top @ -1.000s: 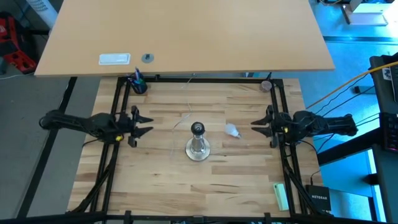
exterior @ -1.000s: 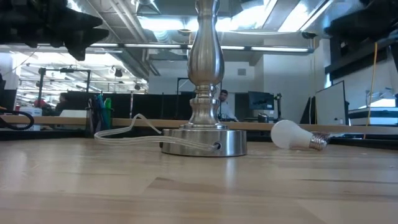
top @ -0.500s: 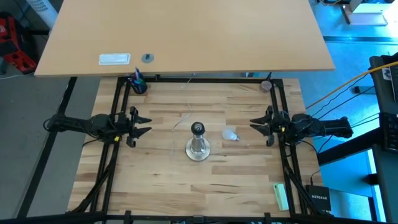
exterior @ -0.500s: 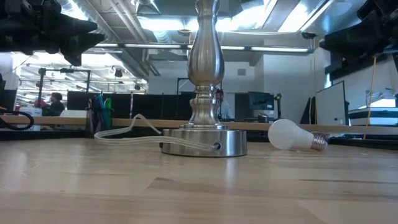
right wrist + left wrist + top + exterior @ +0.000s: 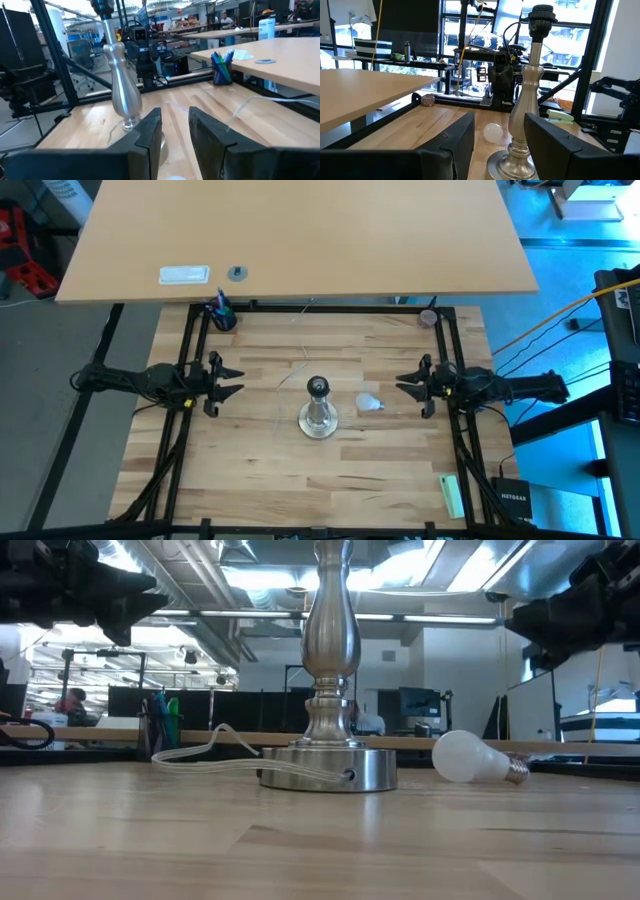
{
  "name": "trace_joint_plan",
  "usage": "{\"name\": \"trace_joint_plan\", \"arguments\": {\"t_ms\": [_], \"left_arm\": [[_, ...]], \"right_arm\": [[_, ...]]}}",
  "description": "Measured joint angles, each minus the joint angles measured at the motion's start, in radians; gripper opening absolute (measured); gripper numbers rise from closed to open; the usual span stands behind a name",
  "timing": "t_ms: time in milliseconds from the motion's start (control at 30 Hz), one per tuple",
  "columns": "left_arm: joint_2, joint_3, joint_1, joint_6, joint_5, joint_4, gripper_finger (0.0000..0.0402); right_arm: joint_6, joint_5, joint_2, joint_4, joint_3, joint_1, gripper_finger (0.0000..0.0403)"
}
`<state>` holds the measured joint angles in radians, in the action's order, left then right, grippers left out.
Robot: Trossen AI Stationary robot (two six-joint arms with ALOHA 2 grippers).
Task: Screw lightbulb
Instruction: Return to Home Position
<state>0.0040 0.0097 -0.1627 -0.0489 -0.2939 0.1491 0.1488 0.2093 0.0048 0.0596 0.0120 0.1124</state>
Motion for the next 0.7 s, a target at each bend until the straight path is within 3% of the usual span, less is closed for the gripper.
{"name": "trace_joint_plan", "arguments": {"t_ms": [167, 433, 500, 633, 700], "left_arm": [[0.000, 0.000, 0.000, 0.008, 0.002, -0.013, 0.0162], [0.000, 0.000, 0.000, 0.026, 0.002, -0.012, 0.0162], [0.000, 0.000, 0.000, 0.027, 0.002, -0.011, 0.0162], [0.000, 0.000, 0.000, 0.025, 0.002, -0.010, 0.0162], [0.000, 0.000, 0.000, 0.017, 0.003, -0.012, 0.0162]], "right_arm": [[0.006, -0.034, 0.026, -0.008, -0.001, -0.043, 0.0099], [0.029, -0.003, 0.031, -0.002, 0.007, -0.061, 0.0099], [0.014, -0.046, 0.030, -0.003, 0.008, -0.061, 0.0099], [-0.079, -0.282, 0.007, -0.024, 0.010, -0.070, 0.0099], [-0.075, -0.317, -0.002, -0.033, 0.011, -0.099, 0.0099]]}}
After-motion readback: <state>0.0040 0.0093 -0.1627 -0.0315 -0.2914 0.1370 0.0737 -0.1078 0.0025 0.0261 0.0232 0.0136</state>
